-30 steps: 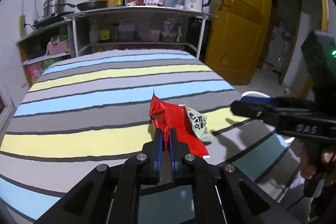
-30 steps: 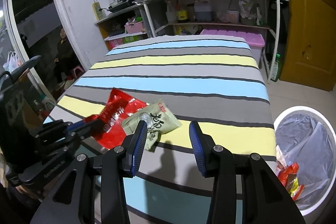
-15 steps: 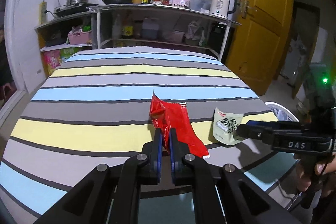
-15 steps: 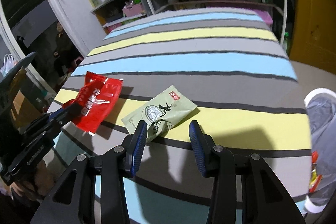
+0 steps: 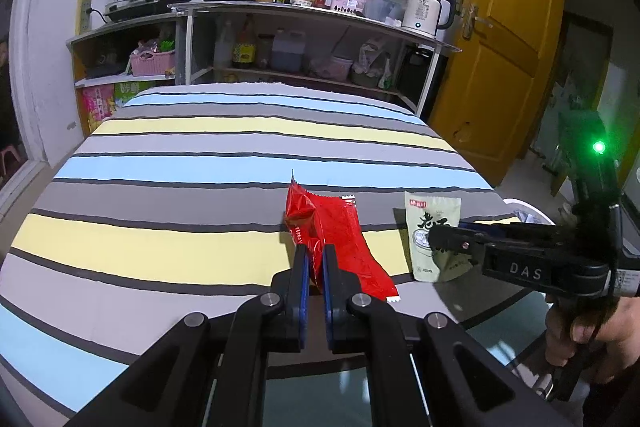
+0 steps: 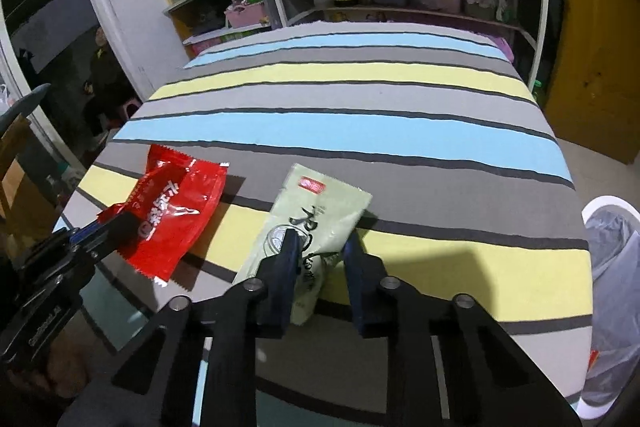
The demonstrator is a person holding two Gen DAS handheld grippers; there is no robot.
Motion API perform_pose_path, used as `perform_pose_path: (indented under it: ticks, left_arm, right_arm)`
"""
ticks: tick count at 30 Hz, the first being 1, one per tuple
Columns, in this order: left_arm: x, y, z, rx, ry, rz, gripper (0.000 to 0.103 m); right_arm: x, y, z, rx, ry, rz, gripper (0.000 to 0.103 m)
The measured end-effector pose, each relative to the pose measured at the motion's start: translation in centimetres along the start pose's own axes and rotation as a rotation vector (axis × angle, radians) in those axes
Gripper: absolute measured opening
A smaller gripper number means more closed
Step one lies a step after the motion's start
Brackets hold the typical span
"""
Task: Collect trash
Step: 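Grasp the pale green packet with the right gripper while the left holds the red wrapper, then carry the red wrapper and green packet over the bin with both grippers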
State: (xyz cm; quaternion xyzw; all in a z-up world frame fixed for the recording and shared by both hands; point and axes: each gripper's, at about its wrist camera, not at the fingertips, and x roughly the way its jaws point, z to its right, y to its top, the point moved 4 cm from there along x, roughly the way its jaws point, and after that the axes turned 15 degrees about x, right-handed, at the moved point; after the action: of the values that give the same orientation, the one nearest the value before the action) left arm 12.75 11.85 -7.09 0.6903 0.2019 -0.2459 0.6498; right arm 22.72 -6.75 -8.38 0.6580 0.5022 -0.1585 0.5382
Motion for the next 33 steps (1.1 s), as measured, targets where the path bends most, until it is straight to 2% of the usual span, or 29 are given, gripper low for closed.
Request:
perform_pose_path:
  ticks: [17,33]
  left_arm:
    - [-2.2,2.3,5.3,0.041,-0.018,0.026,0.006]
    - [-3.6,5.9,11.1,0.113,-0.083,0.074,0.006]
  right_arm:
    - [-8.0,-1.1,3.1,0.042,0.031,0.130,0.020]
    - [-14.2,-1.1,7.1,0.089,-0.003,0.241,0.020]
